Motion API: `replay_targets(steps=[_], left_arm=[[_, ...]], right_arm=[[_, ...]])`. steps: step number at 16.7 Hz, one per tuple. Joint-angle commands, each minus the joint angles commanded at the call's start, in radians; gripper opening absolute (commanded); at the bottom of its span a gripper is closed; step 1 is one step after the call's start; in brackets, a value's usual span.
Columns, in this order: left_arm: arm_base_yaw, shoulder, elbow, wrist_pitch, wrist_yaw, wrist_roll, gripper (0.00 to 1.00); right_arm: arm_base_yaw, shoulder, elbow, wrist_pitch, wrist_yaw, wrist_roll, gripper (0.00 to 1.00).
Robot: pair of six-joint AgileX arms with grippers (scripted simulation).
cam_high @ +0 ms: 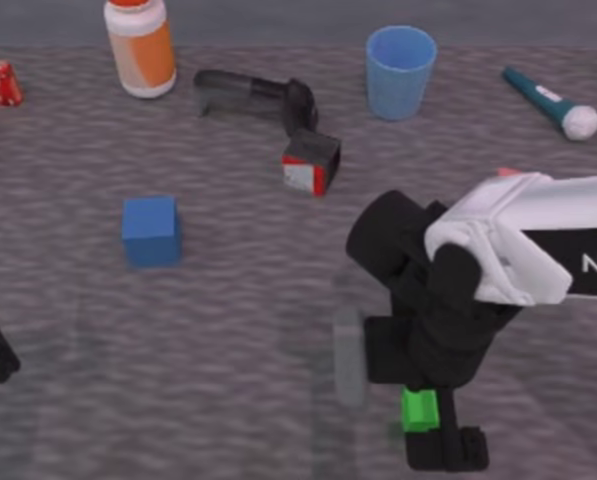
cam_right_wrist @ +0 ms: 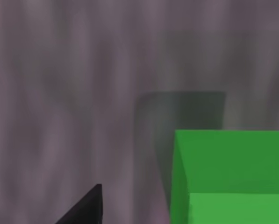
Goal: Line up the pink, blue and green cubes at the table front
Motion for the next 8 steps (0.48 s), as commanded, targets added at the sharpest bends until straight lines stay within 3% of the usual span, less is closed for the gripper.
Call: replay_targets(steps=[8], left_arm=[[0.0, 0.0, 0.0, 0.0, 0.0, 0.0, 1.0]], right_arm=[[0.003, -0.098, 0.142, -0.249, -0.001, -0.008, 1.0]])
